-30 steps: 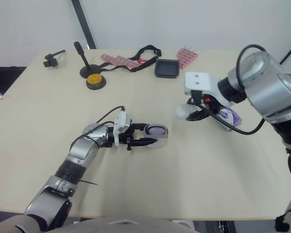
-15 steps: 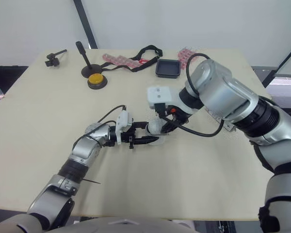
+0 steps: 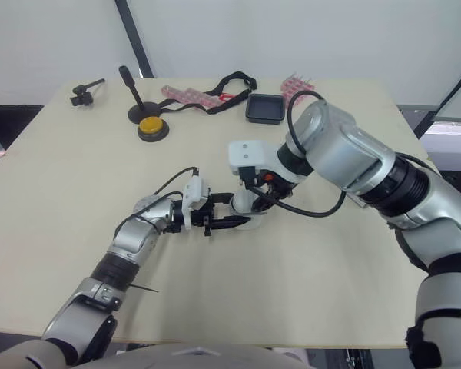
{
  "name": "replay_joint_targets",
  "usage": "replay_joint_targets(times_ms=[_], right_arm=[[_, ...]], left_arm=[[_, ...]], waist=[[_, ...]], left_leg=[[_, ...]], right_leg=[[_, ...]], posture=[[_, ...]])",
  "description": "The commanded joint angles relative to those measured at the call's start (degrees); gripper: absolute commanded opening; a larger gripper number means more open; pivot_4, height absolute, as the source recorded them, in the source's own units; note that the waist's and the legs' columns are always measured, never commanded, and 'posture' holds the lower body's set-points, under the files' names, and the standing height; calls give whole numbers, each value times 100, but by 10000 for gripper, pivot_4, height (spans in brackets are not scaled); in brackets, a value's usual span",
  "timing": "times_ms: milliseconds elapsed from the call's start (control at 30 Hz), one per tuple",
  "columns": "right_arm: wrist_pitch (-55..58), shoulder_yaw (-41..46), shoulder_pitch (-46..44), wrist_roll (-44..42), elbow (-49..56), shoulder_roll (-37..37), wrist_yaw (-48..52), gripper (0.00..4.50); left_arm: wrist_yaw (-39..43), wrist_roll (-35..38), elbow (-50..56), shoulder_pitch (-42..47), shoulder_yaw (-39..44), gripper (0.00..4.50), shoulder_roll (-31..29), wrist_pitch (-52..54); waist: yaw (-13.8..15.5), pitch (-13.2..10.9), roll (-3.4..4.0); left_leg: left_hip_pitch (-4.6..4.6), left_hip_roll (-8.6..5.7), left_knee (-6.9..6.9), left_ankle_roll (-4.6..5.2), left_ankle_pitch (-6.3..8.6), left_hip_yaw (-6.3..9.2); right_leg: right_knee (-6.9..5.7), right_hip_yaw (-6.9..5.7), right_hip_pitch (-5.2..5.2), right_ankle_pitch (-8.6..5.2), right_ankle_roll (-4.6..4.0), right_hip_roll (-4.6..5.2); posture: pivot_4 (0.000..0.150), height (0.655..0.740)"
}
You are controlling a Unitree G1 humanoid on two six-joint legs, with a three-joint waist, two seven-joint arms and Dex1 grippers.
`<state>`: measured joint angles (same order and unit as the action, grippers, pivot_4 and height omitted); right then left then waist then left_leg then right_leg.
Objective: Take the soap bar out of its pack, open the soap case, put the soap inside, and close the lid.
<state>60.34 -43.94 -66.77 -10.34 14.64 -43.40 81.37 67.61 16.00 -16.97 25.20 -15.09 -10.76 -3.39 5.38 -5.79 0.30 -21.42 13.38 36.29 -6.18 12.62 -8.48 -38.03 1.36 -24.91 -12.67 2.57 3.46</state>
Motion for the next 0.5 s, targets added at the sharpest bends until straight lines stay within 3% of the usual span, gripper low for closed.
replay_joint_targets(times_ms=[33, 500], right_arm=[[45, 17, -135, 70, 32, 60, -89, 19797], [138, -103, -112, 30, -79, 174, -168, 19797]], left_arm=[[-48, -50, 90, -16, 2, 19396, -29, -50], [-47, -60, 109, -46, -20, 19396, -51, -58]], waist=[[-1, 0, 0], [-14, 1, -1]], left_leg=[[0, 0, -1, -1, 0, 0], [0, 0, -3, -7, -2, 0]], right_leg=[[0, 1, 0, 0, 0, 0], [0, 1, 12, 0, 0, 0]], posture=[[1500, 7291], [1500, 7291]])
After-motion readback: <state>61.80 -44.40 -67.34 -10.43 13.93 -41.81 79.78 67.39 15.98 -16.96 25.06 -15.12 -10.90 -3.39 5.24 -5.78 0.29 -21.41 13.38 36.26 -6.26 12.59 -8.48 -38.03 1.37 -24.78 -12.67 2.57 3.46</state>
